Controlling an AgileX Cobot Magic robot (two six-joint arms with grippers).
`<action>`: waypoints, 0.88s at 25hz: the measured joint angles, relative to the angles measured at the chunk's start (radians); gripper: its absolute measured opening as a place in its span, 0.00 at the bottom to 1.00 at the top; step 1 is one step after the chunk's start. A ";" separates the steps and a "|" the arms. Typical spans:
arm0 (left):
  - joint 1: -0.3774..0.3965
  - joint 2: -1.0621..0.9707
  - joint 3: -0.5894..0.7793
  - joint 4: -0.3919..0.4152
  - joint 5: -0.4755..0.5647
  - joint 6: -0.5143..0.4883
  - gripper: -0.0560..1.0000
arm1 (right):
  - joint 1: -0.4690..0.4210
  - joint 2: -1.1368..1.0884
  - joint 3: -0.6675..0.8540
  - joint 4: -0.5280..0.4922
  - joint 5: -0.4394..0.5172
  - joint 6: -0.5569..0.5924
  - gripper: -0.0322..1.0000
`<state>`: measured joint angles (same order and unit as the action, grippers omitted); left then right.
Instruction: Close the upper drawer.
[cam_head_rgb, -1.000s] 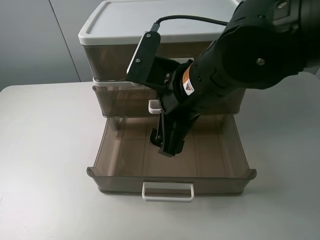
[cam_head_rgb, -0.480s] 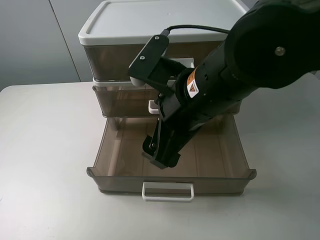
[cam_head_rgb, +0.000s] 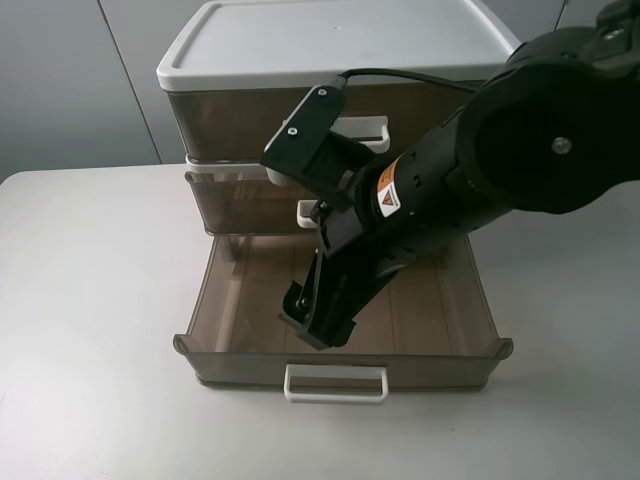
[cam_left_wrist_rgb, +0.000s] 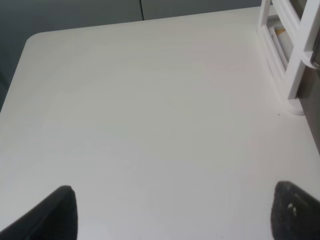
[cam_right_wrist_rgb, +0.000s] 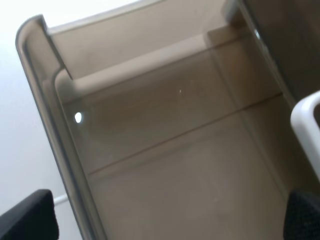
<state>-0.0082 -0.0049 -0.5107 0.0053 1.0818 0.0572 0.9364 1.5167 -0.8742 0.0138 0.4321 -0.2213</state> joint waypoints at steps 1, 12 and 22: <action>0.000 0.000 0.000 0.000 0.000 0.000 0.75 | 0.000 0.000 0.000 0.000 -0.007 0.000 0.69; 0.000 0.000 0.000 0.000 0.000 0.000 0.75 | -0.006 0.049 0.000 0.001 -0.032 0.002 0.69; 0.000 0.000 0.000 0.000 0.000 0.000 0.75 | -0.032 0.060 0.002 -0.001 -0.063 0.018 0.69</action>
<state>-0.0082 -0.0049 -0.5107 0.0053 1.0818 0.0572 0.9047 1.5769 -0.8726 0.0130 0.3693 -0.2030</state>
